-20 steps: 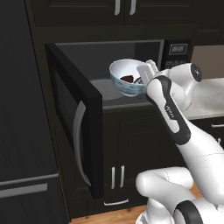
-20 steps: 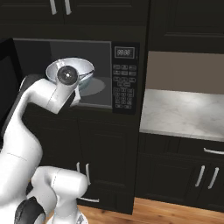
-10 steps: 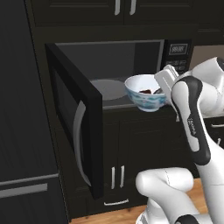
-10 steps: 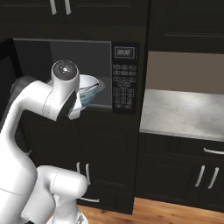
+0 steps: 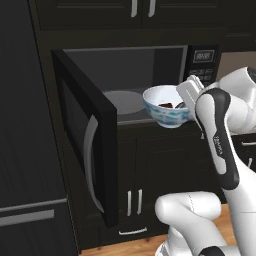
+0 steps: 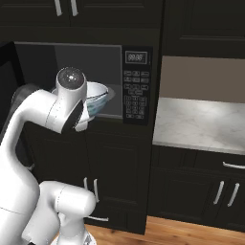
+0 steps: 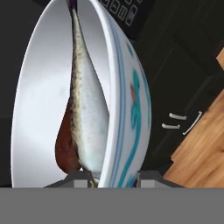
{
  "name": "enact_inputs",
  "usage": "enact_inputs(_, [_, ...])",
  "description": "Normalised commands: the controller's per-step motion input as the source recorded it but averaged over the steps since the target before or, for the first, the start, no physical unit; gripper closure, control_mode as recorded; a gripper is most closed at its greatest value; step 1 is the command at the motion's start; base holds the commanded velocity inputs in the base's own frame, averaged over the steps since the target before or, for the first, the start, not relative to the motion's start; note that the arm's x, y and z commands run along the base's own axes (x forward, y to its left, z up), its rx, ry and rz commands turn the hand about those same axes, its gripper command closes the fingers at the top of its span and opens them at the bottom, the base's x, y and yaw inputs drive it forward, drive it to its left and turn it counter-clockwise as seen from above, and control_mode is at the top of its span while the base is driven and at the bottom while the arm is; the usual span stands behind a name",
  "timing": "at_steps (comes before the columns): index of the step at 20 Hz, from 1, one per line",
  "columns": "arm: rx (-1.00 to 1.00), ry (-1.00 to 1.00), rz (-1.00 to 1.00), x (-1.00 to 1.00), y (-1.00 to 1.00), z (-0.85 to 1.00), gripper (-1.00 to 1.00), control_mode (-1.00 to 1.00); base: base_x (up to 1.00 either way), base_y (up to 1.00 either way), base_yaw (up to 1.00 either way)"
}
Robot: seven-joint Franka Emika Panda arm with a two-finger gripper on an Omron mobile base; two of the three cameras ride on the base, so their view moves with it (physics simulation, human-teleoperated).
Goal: The microwave is finished heating the fish and sweet potato. Take the bowl containing the food and place it on the dining counter.
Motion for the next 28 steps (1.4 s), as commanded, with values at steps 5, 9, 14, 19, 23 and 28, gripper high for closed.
enact_inputs(5, [0.00, 0.00, 0.00, 0.00, -0.12, -0.04, 1.00, 1.00, -0.16, -0.34, 0.04])
enact_inputs(9, [0.00, 0.00, 0.00, 0.00, 0.00, 0.00, 1.00, 1.00, -0.82, -0.93, 0.26])
enact_inputs(14, [0.00, 0.00, 0.00, 0.00, 0.00, 0.00, 1.00, 1.00, -0.97, -0.59, 0.73])
enact_inputs(19, [0.00, 0.00, 0.00, 0.00, 0.00, 0.00, 1.00, 1.00, -0.61, -0.23, 0.99])
enact_inputs(23, [0.00, 0.00, 0.00, 0.00, 0.00, 0.00, 1.00, 1.00, -0.46, -0.10, 1.00])
enact_inputs(28, [0.00, 0.00, 0.00, 0.00, 0.00, 0.00, 1.00, 1.00, -0.37, 0.00, 1.00])
